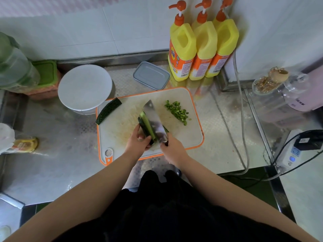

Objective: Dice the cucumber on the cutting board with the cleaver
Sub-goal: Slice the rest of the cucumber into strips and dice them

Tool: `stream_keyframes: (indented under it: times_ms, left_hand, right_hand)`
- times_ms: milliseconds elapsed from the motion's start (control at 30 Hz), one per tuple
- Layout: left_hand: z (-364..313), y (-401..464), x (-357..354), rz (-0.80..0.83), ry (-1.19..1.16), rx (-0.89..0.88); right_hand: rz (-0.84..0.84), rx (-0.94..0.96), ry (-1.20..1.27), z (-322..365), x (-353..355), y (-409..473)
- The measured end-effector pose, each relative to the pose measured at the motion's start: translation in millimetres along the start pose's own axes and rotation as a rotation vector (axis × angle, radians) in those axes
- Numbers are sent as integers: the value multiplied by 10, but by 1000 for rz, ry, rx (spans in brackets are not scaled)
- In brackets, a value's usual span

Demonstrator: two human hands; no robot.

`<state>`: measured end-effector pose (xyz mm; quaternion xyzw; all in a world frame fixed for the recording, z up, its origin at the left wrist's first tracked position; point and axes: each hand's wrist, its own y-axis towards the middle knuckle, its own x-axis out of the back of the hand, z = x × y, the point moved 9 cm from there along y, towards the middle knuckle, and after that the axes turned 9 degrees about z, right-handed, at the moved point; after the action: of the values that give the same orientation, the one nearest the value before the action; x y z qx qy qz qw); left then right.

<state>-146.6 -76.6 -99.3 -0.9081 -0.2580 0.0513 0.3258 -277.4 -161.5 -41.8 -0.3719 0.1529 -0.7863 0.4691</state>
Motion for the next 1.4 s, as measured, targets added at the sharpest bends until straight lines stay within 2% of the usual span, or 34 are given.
stream_keyframes:
  times_ms: [100, 200, 400, 1400]
  left_hand:
    - [9, 17, 3, -12, 2, 1]
    - [16, 27, 1, -32, 2, 8]
    - [33, 22, -6, -45, -59, 19]
    - [-86, -64, 4, -64, 12, -32]
  right_hand:
    - [-116, -22, 8, 39, 208, -49]
    - [-71, -12, -149, 87, 121, -84]
    - [42, -33, -180, 9, -140, -121]
    - [10, -37, -152, 22, -181, -132]
